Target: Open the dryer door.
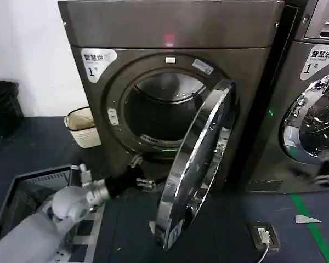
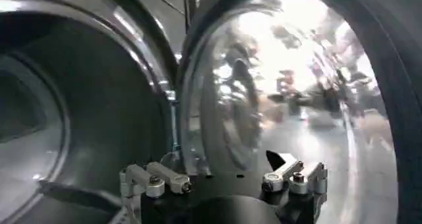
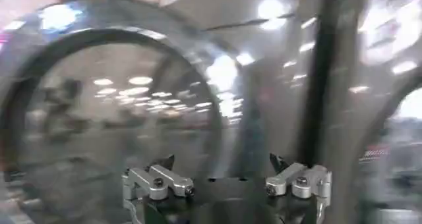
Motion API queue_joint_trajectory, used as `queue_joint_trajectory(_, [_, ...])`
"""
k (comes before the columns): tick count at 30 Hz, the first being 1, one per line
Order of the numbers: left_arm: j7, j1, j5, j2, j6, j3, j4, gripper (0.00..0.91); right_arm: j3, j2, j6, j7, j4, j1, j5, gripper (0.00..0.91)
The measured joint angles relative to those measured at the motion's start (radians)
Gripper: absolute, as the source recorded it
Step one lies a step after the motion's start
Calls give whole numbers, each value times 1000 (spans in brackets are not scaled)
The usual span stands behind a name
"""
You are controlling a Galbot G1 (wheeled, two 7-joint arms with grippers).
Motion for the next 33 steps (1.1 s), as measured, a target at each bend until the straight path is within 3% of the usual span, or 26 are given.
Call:
queue_joint_trajectory(5, [7,-49,-6,-29,-3,82,5,907,158,66,-11,246,80,-74,-101,907])
queue_joint_trajectory(10, [11,-93,-14,-61,-3,154,8,907,303,147,-98,497,190,-170,-205,907])
queue_joint_trajectory(14, [7,-127,-5,-93,-2,219,20,907,406,211,-150,641,261,-245,-234,907])
queue_joint_trajectory(19, [-2,-186,-3,-146,-1,309,45,907,520,272,-161,757,308,-311,-237,907])
queue_joint_trajectory(27, [-10,-302,-4,-261,-4,438,119,907,679,354,-225,810,385,-400,-241,907])
queue_joint_trajectory(30, [-12,-349,-4,-311,-4,477,156,907,725,384,-250,841,413,-411,-280,907])
queue_joint_trajectory(33, [-22,-384,15,-353,-9,506,194,907,764,402,-303,881,436,-411,-294,907])
